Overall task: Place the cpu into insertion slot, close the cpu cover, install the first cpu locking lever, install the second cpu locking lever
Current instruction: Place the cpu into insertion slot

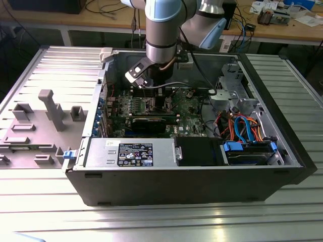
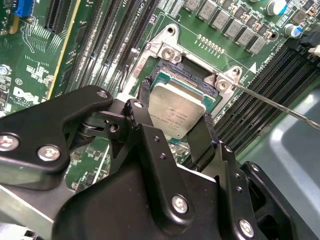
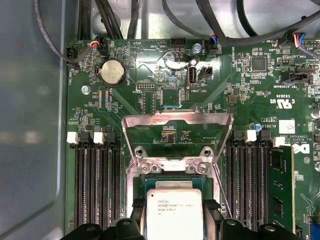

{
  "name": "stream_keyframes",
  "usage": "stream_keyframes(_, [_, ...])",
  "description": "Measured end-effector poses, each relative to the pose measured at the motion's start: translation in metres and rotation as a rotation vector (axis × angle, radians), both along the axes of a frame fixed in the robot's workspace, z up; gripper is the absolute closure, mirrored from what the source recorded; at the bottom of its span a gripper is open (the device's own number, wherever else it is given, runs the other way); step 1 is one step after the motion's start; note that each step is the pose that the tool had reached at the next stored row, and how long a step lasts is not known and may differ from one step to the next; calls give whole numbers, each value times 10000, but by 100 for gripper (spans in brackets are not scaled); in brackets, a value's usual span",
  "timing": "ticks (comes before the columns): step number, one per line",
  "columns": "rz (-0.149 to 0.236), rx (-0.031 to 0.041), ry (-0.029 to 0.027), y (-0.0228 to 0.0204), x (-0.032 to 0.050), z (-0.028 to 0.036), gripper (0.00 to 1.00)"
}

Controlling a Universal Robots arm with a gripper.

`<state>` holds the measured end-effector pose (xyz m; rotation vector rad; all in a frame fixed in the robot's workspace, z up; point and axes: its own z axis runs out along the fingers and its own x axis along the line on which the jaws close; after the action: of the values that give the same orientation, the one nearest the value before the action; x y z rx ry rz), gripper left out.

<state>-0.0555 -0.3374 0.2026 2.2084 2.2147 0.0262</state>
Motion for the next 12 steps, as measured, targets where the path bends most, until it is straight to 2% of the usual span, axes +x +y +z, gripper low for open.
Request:
stream_keyframes(11, [-13,0,0,0,0,-10,44])
stream_keyframes(12, [-13,0,0,0,0,-10,38])
